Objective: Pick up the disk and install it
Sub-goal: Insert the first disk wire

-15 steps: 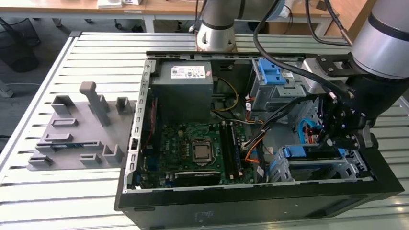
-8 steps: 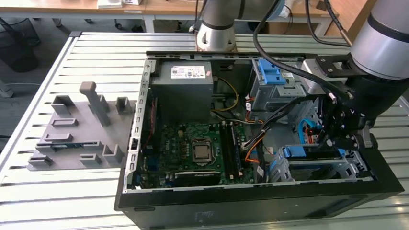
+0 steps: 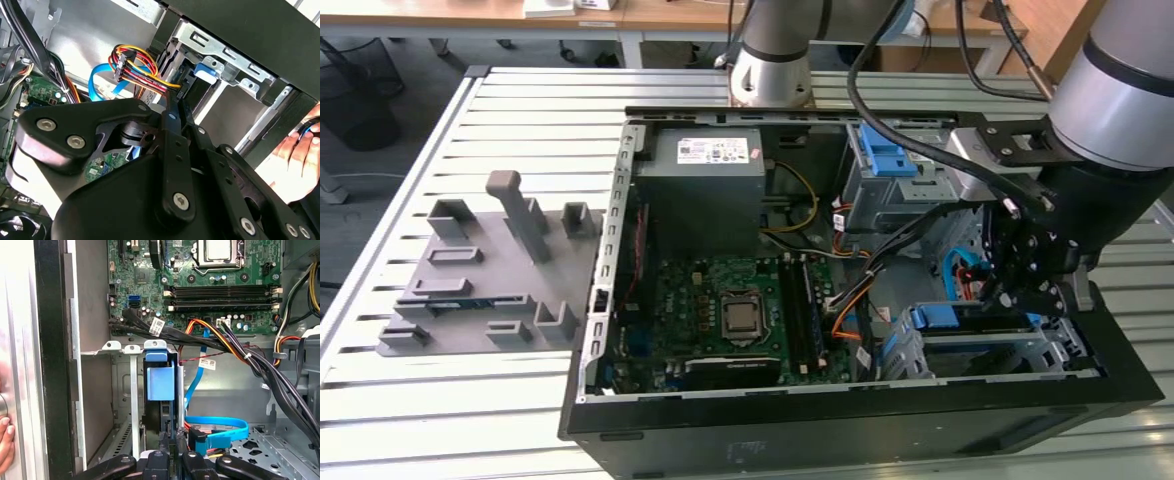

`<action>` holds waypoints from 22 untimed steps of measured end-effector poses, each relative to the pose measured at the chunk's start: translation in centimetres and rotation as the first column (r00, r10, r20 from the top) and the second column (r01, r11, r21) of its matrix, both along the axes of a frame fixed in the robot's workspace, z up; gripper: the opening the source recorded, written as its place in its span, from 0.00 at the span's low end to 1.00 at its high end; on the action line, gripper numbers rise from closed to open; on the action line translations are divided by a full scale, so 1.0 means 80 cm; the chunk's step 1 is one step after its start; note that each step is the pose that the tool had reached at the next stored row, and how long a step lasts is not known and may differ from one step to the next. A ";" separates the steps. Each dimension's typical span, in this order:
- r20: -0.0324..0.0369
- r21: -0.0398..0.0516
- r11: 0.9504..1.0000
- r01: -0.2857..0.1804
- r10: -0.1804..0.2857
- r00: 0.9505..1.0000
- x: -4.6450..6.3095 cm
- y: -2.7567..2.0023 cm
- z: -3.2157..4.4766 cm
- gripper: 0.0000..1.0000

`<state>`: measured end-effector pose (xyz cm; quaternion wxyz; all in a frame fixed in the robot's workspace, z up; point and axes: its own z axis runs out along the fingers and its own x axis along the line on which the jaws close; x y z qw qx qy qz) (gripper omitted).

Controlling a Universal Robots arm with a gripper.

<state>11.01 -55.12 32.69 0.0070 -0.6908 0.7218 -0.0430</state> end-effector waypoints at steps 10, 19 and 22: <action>0.000 0.001 1.000 0.000 0.000 1.000 0.000 0.0001 0.0012 0.24; -0.002 0.001 1.000 0.000 0.000 1.000 0.000 0.0000 0.0135 0.30; -0.002 0.001 1.000 0.000 0.000 1.000 0.000 0.0000 0.0138 0.22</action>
